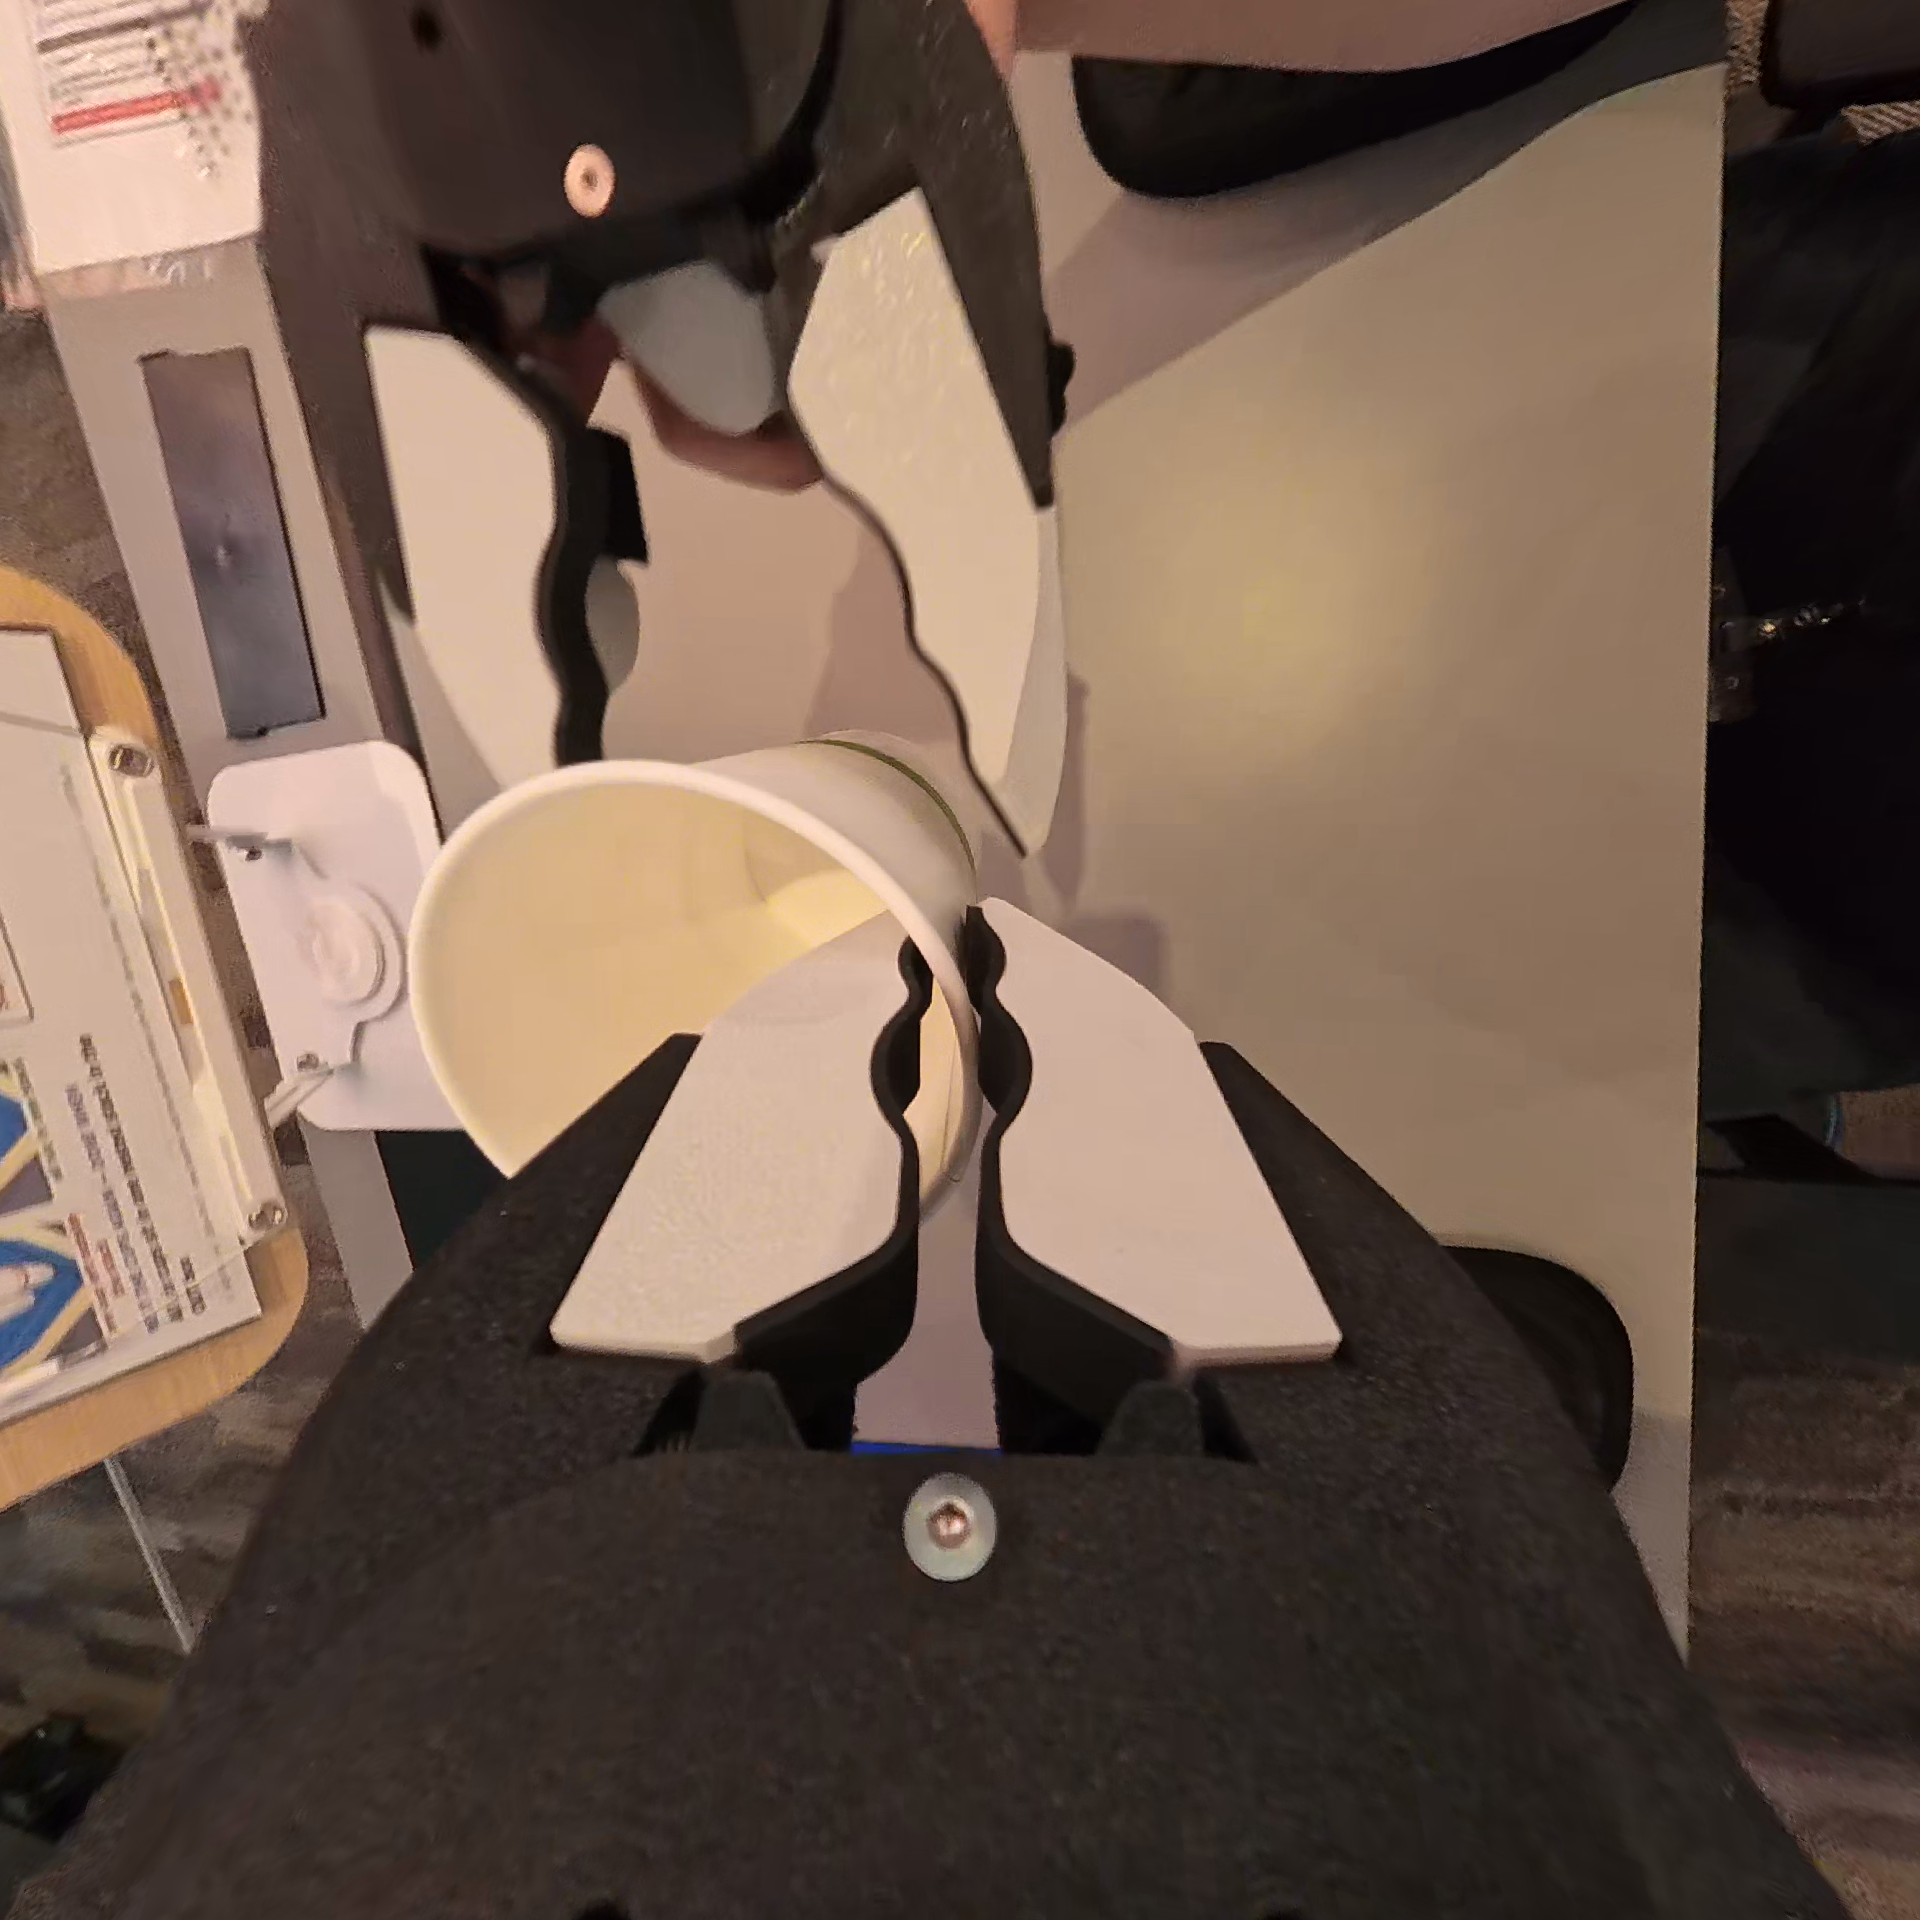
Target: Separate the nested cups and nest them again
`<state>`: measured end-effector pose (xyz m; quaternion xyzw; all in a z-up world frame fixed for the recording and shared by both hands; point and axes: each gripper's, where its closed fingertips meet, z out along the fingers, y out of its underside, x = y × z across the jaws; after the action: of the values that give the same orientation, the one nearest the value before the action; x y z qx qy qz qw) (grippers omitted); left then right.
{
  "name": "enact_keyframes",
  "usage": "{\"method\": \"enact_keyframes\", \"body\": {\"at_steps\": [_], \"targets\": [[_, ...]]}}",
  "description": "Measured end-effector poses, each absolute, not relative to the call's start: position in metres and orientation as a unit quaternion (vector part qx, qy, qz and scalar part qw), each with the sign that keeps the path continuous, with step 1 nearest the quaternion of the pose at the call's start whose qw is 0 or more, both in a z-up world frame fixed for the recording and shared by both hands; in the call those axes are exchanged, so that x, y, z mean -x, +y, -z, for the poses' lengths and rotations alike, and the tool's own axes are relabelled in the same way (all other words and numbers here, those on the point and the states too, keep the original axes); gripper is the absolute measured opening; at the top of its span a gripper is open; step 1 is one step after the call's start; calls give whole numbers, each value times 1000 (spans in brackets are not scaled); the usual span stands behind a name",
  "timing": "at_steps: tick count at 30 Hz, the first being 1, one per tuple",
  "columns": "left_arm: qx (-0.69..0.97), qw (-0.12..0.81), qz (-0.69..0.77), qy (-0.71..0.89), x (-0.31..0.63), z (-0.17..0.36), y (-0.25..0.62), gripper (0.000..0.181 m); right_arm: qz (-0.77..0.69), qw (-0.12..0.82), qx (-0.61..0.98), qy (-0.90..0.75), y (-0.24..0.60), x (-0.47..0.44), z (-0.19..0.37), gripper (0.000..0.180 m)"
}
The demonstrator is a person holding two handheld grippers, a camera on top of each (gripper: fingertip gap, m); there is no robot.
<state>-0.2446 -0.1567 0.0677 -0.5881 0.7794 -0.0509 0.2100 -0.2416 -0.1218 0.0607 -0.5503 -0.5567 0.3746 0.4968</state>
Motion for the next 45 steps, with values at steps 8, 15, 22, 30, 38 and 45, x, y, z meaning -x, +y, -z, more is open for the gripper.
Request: {"method": "enact_keyframes", "body": {"at_steps": [8, 15, 22, 30, 38, 45], "targets": [[559, 188, 39, 807, 230, -58, -167, 5, -385, 483, 543, -568, -124, 241, -56, 84], [538, 198, 64, 817, 221, -62, -182, 7, -460, 449, 503, -578, -142, 240, -58, 86], [509, 209, 55, 833, 212, -64, -193, 5, -532, 412, 469, -572, -161, 239, -66, 93], [517, 190, 41, 834, 216, -59, -193, 6, -520, 391, 483, -586, -161, 239, -57, 91], [523, 171, 41, 834, 219, -51, -193, 3, -490, 386, 500, -601, -160, 237, -48, 92], [527, 182, 35, 829, 217, -53, -188, 15, -494, 371, 507, -601, -160, 237, -47, 88]]}}
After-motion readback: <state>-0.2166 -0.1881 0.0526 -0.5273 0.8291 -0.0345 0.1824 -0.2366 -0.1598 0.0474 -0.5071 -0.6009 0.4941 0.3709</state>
